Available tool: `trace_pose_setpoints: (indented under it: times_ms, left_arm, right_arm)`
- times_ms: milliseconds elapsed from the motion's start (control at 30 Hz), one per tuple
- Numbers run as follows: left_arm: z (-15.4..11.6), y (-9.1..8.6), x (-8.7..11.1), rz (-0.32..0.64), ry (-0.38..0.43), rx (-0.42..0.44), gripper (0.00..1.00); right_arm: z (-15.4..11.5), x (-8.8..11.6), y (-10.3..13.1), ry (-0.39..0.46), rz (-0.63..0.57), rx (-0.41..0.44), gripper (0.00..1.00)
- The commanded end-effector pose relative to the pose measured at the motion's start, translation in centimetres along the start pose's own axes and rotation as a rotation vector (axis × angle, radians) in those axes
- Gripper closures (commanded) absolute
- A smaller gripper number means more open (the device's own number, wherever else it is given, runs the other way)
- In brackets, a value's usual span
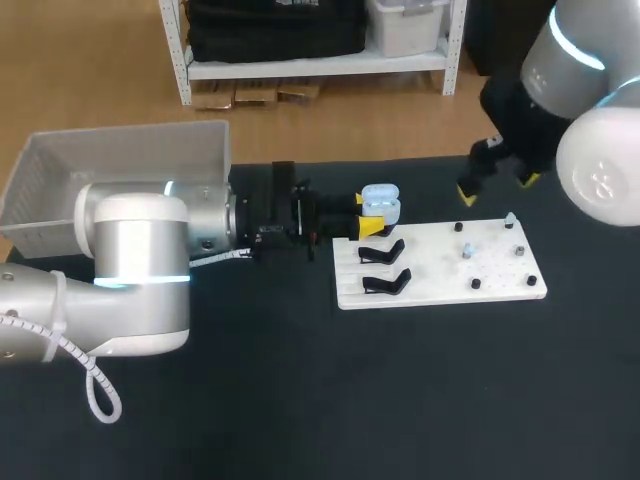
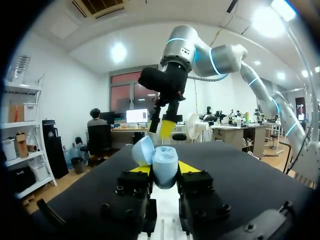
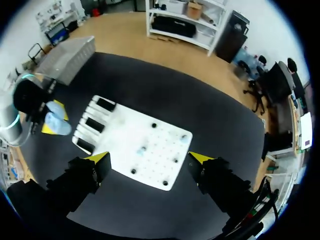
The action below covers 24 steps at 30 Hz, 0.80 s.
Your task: Pick up each earbud case from the left stands, insert the matching earbuds, close the lid, and place the case in the box.
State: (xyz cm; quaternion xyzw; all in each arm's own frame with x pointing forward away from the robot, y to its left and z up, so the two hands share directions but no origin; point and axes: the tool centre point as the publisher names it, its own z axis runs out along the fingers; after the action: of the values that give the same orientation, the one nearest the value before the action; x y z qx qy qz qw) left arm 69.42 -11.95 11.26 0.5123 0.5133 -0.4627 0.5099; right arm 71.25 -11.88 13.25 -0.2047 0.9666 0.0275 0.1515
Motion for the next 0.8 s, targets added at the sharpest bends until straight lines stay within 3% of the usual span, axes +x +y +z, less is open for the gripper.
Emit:
trace_pose_setpoints:
  times_ms: [33, 233, 400, 533, 633, 800]
  left_arm:
    - [0.0, 0.1, 0.1, 0.000, -0.001, 0.003, 1.00]
    - [0.0, 0.1, 0.1, 0.000, -0.001, 0.003, 1.00]
    - [0.0, 0.1, 0.1, 0.000, -0.001, 0.003, 1.00]
    - [0.0, 0.1, 0.1, 0.000, -0.001, 0.003, 1.00]
    - [0.0, 0.1, 0.1, 0.000, -0.001, 0.003, 1.00]
    - [0.0, 0.1, 0.1, 0.000, -0.001, 0.003, 1.00]
  right_arm:
    - [1.6, 0.3, -0.9, 0.027, 0.005, 0.127, 0.00]
    - [3.9, 1.0, -2.2, 0.097, 0.003, 0.187, 0.00]
    - [5.5, 1.2, -3.0, 0.130, 0.010, 0.238, 0.20]
    - [6.6, 1.2, -3.4, 0.149, 0.020, 0.256, 0.25]
    - [7.1, 1.1, -3.8, 0.160, 0.032, 0.273, 0.40]
    - [7.9, 0.8, -4.4, 0.175, 0.065, 0.291, 0.47]
